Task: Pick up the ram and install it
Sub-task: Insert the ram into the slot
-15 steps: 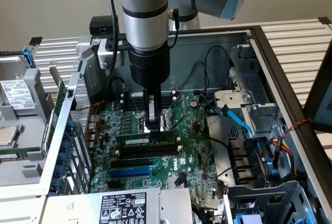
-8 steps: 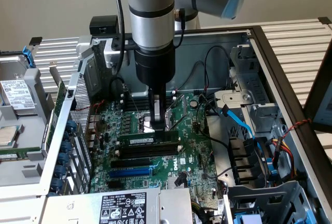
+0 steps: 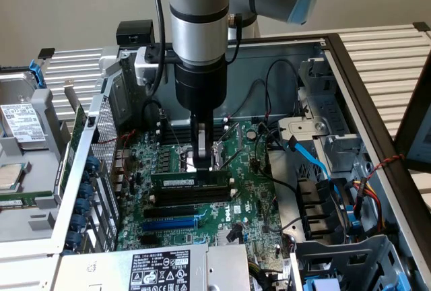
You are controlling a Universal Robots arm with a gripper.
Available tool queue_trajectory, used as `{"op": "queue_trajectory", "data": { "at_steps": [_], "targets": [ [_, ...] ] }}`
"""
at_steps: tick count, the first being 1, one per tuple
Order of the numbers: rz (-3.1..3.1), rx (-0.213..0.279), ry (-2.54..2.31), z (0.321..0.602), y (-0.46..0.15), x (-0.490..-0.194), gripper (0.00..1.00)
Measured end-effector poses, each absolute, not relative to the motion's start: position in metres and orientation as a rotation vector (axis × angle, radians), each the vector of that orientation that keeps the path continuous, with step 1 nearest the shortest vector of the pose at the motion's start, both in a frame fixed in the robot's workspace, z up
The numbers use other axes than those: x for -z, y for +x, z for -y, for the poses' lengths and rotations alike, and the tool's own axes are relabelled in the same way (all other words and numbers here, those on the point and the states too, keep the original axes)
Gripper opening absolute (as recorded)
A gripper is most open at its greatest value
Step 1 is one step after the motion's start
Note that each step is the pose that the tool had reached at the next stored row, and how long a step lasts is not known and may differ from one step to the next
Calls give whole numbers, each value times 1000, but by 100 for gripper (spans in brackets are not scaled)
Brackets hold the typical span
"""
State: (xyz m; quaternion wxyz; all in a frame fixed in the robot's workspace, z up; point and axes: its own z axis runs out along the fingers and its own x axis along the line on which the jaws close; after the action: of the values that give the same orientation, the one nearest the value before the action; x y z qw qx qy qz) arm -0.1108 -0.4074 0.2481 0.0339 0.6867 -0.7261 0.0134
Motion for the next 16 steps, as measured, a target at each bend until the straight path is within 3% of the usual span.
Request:
{"op": "queue_trajectory", "data": {
  "at_steps": [16],
  "targets": [
    [2216, -55, 2143, 403, -111, -244, 12]
  ]
}}
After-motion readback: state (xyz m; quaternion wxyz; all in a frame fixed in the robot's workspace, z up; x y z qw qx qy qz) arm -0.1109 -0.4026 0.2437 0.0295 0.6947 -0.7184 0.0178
